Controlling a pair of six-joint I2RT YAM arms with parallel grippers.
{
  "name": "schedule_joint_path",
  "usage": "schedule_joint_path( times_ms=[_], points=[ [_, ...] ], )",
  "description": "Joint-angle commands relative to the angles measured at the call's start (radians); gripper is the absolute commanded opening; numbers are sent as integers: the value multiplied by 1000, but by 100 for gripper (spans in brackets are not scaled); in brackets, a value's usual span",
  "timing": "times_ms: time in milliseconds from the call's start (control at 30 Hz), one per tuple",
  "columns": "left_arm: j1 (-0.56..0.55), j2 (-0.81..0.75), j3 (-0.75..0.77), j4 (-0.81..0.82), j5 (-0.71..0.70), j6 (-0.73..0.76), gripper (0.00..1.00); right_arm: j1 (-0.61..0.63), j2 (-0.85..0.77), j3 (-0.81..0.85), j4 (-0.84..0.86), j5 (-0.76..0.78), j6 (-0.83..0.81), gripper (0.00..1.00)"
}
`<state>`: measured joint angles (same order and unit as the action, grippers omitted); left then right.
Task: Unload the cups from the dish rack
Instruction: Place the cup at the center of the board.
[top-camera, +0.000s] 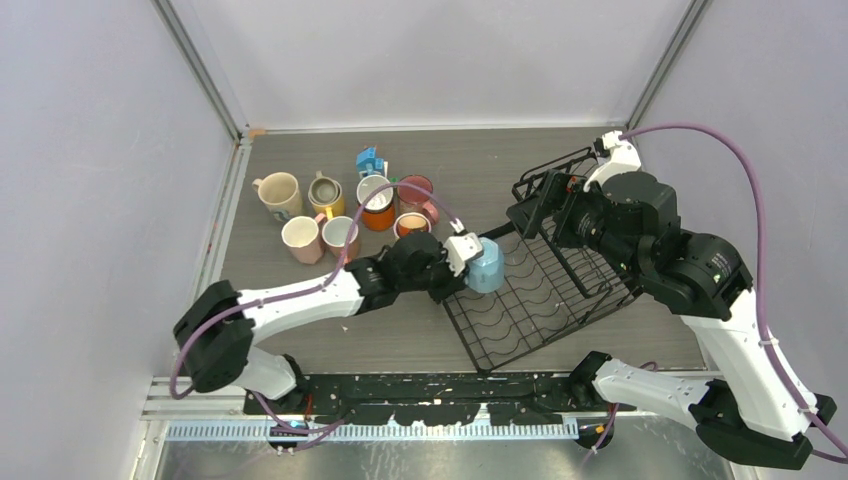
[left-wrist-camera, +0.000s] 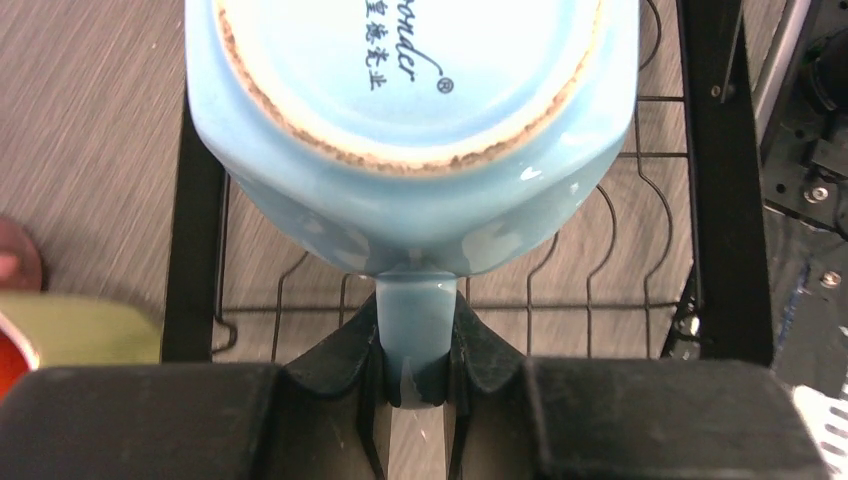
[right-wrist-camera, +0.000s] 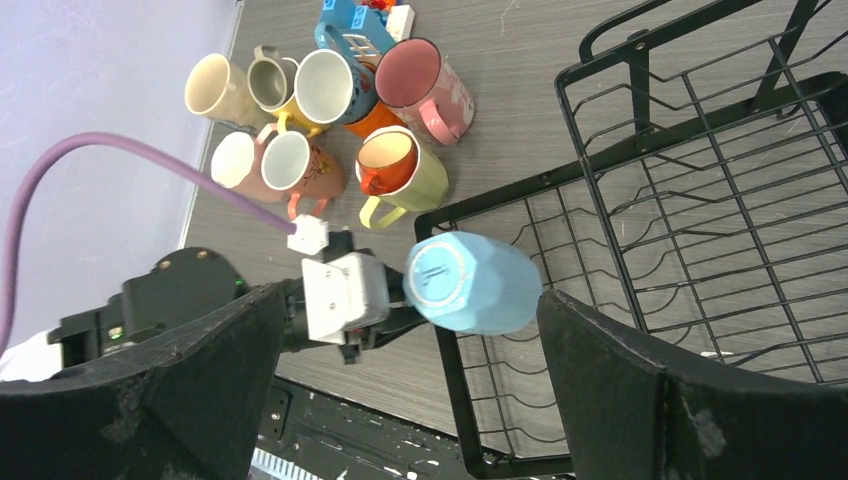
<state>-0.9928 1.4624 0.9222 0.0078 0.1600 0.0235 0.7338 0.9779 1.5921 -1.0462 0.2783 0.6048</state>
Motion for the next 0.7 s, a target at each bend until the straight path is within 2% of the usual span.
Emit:
schedule_joint_path(
  times_ms=[0,267,433,667],
  points=[
    [-1,-177,-27,2,-47,-75,0,3,0,2,62,1,6,100],
    [-3,-421,-91,-228,-152,-184,0,3,6,-15,85,-6,6,100],
    [-2,-577,-155,-342,-286,-273,0,2,14,-9,90,-15,1,100],
    [-3,-673,-189,-505,-461,-383,0,2,41,-9,90,-21,-7,100]
  ],
)
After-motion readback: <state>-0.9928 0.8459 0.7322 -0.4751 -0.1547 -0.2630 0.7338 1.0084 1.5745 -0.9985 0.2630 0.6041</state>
